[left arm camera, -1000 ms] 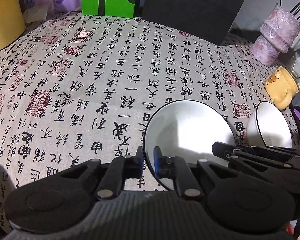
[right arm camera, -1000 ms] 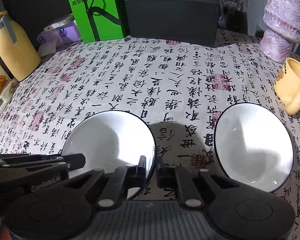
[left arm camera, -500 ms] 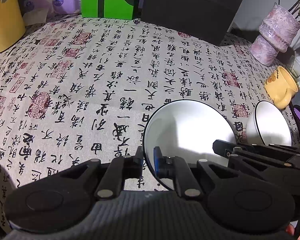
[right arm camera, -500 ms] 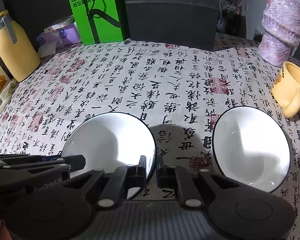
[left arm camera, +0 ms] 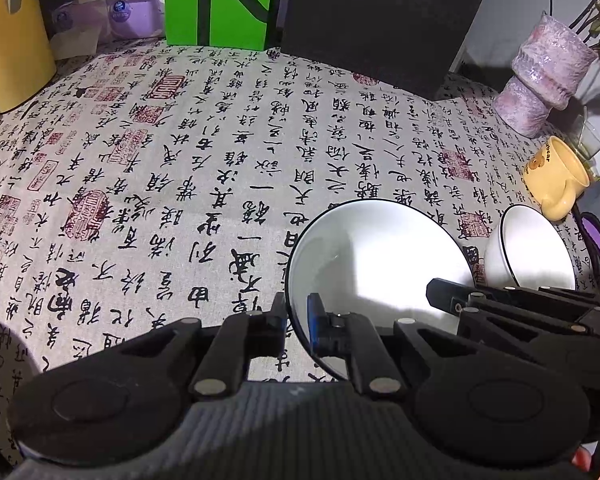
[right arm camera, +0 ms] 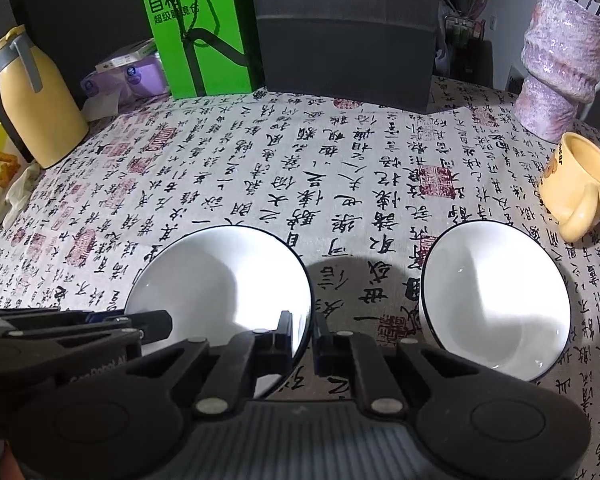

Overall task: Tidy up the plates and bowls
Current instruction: 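Lift the white bowl and carry it toward the blue bowl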

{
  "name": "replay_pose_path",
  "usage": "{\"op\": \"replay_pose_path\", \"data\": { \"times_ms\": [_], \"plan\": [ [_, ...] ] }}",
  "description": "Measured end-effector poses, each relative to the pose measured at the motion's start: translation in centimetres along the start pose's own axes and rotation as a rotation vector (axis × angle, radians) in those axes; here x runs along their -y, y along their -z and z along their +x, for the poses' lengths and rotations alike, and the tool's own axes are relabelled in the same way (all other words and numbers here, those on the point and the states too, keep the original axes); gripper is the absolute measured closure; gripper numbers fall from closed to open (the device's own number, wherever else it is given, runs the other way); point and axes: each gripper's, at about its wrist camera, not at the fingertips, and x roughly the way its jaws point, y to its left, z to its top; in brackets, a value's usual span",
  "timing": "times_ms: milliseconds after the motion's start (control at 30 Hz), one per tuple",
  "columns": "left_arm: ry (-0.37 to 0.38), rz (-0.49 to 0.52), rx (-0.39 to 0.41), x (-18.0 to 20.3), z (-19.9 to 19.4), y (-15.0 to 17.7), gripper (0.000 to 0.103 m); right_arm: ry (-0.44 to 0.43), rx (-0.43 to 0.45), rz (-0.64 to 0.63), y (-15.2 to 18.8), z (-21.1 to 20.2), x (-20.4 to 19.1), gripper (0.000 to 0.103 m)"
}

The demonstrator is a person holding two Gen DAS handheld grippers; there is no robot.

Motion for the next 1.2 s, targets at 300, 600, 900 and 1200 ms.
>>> {"op": "replay_pose_path", "data": {
  "times_ms": [300,600,900,1200],
  "plan": [
    [0.005,-0.007,0.024,-0.4,-1.5,0.4,0.092,0.002,0.028,-0.016,0.3,-1.5,-0.8,0.094],
    [0.010,-0.010,0.051,-0.8,-3.3,1.1,0.092,0.003,0.051,-0.030,0.7,-3.1,-1.7,0.094],
    [0.009,-0.011,0.078,-1.1,-5.1,1.6,0.092,0.004,0.076,-0.041,1.1,-4.7,-2.6,0.094],
    [0.010,-0.020,0.107,-1.9,-6.9,2.4,0.092,0.004,0.102,-0.059,1.6,-6.4,-3.7,0.094]
  ]
}}
